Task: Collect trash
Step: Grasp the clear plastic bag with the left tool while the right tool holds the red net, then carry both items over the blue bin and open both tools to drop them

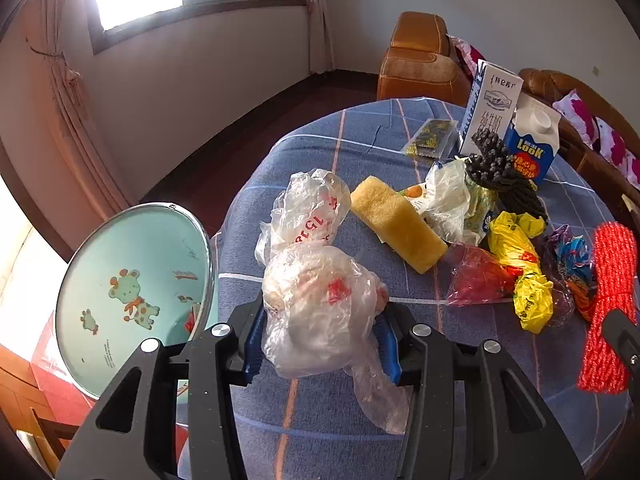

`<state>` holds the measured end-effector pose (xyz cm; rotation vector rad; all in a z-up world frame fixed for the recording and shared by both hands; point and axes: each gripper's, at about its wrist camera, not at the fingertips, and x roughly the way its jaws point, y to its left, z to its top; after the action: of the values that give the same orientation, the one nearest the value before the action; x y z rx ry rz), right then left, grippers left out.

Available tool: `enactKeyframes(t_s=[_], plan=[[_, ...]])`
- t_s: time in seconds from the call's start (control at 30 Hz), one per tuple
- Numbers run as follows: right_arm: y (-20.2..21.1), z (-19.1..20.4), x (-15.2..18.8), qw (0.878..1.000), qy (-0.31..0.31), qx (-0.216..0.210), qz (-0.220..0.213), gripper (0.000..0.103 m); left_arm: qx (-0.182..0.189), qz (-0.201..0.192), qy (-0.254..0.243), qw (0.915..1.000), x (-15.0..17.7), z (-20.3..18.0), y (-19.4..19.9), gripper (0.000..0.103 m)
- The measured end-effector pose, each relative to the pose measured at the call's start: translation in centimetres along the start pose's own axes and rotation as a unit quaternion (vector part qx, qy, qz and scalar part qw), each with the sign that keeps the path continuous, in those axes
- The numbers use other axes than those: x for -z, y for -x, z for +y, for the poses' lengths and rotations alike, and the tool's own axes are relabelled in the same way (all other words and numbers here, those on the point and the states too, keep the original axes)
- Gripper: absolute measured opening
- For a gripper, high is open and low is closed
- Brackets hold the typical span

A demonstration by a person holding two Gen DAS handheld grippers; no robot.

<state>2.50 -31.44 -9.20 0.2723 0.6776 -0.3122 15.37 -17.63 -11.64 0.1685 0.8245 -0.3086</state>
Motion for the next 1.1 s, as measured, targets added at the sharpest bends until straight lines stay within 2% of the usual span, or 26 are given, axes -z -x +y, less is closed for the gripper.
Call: enactKeyframes(t_s=[0.2,0.43,0.9,1.1], plan=[[0.6,2.2,0.2,1.000,0.017,-0.014,-0.002,0.022,-0.001,-0.012,0.004,0.9999,0.4,1.7,2.5,0.045],[0.5,4.7,0.6,0.999,0.038,-0.029,0.005,0.022,-0.025,-0.037,0.014,0.9989,1.1,4.7,5.1,0.045],[0.3,9.5,0.8,0.995,0.076,-0.064,0.012,0.022,-0.041,-0.050,0.047,0.9968,1.7,9.5,7.1,0.045],[0.1,12.3,0.7,0.992,0.097,-0.085,0.011,0.022,-0.067,-0.053,0.061,0.9945,1.9,12.2,7.5,0.045]])
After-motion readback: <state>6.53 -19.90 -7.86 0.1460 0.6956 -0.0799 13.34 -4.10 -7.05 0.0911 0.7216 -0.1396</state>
